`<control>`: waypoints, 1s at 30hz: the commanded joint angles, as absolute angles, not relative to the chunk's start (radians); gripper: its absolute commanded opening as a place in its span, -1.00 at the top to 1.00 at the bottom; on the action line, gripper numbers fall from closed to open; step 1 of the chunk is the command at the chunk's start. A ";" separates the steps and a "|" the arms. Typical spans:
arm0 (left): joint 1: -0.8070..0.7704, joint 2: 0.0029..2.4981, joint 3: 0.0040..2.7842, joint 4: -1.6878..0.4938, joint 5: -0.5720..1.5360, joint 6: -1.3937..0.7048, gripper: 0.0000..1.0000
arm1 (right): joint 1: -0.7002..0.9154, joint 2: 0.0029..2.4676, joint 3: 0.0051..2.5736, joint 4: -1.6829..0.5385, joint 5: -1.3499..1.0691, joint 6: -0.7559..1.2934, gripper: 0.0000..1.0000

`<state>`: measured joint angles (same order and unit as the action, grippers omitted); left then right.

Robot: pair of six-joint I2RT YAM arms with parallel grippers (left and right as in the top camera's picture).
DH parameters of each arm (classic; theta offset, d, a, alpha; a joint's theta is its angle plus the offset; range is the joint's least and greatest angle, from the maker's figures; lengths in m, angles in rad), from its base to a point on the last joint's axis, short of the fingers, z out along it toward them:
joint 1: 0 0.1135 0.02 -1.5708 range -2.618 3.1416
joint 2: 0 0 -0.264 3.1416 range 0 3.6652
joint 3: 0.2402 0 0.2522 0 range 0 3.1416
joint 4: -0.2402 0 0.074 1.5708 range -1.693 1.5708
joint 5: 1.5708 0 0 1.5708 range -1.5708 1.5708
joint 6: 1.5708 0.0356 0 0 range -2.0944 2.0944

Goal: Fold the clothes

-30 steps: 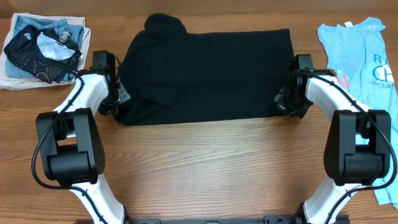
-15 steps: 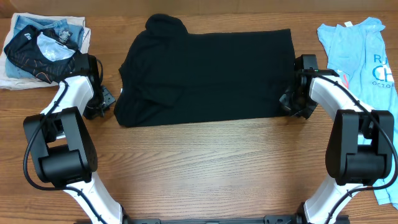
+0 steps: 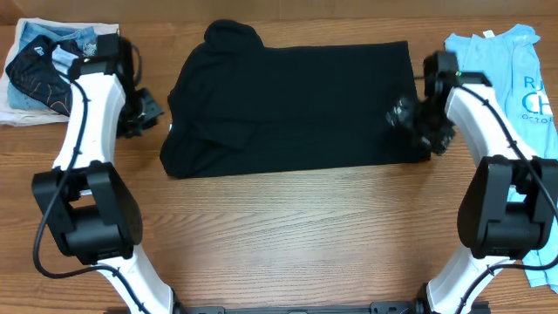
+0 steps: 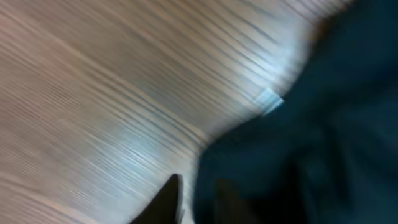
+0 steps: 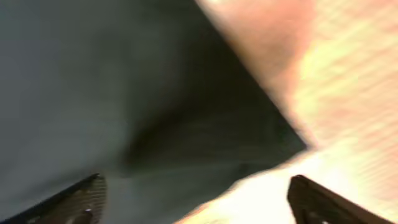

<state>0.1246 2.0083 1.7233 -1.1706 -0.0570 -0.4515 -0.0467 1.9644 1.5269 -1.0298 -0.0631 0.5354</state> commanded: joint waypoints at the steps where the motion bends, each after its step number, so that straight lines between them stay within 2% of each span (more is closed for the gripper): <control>1: 0.065 1.976 1.743 -1.206 0.171 -0.422 0.06 | -0.044 1.919 1.581 -0.989 -0.398 0.486 -1.00; 3: 0.023 1.976 1.735 -1.222 0.223 -0.424 -0.02 | -0.030 1.923 1.575 -0.945 -0.474 0.486 -1.00; 7: -0.057 1.976 1.734 -1.236 0.226 -0.506 -0.18 | 0.021 1.936 1.570 -0.900 -0.436 0.493 -1.00; 9: -0.097 1.977 1.734 -1.217 0.226 -0.550 -0.43 | 0.049 1.941 1.570 -0.894 -0.409 0.493 -1.00; 12: -0.145 1.982 1.734 -1.189 0.225 -0.621 -0.59 | 0.088 1.942 1.570 -0.887 -0.372 0.493 -1.00; 15: -0.170 1.999 1.734 -1.159 0.226 -0.674 -0.60 | 0.111 1.942 1.570 -0.883 -0.311 0.545 -1.00; 23: -0.173 2.074 1.734 -1.159 0.243 -0.806 -0.43 | 0.104 1.942 1.570 -0.879 -0.295 0.603 -1.00; 30: -0.170 2.121 1.734 -1.132 0.237 -0.970 -0.46 | 0.105 1.942 1.570 -0.884 -0.266 0.603 -1.00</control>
<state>-0.1761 2.1025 1.7267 -1.1355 0.2287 -0.8711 0.1062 1.9488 1.5597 -0.8833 -0.2985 0.5934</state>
